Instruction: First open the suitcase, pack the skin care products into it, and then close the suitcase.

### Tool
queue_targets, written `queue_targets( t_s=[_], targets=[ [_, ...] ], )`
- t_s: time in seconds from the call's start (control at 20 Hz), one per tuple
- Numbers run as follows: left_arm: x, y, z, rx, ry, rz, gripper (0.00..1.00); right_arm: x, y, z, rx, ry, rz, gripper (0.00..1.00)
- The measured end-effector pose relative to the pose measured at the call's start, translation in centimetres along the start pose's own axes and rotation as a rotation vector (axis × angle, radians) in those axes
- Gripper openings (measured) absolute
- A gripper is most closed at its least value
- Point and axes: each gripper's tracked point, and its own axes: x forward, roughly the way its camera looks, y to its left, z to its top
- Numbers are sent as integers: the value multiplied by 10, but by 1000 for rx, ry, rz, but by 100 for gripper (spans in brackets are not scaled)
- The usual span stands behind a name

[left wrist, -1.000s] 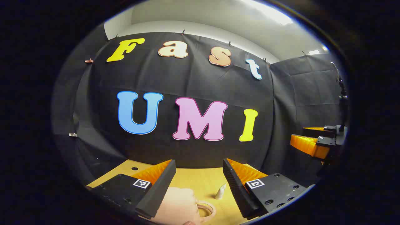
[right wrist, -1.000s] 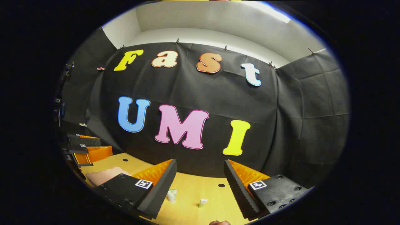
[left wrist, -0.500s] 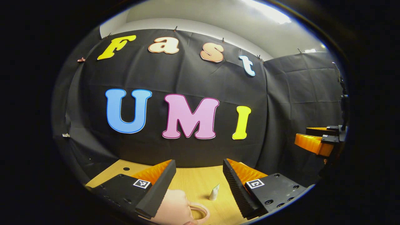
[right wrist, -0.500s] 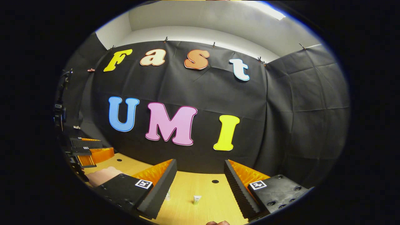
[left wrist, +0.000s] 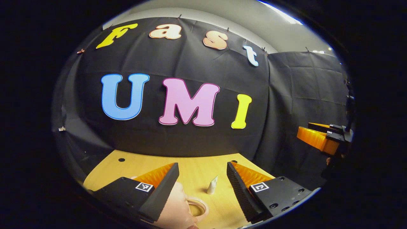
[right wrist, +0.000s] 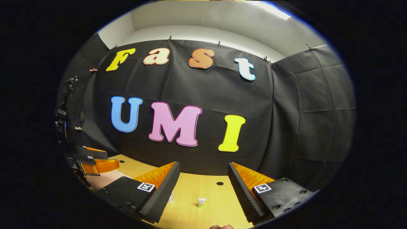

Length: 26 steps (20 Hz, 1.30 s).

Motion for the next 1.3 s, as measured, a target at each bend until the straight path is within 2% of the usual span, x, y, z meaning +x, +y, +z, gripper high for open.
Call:
queue_targets(
  t_s=[0.25,0.55,0.85,1.0,1.15,1.3],
  targets=[
    [15,-10,-53,-91,192,-42,95,-4,7,-3,-21,6,31,96],
    [42,-25,-127,-115,476,-44,96,-22,-15,-23,-23,33,31,96],
    [61,-29,-210,-118,827,29,96,-17,-66,-58,44,93,22,96],
    [76,-23,-241,-157,956,94,95,-11,-100,-76,104,120,-2,96],
    [85,-5,-264,-93,1065,187,95,-8,-136,-108,153,190,-41,96],
    [96,-12,-286,-104,1144,199,92,-1,-176,-132,176,238,-77,96]
  ],
)
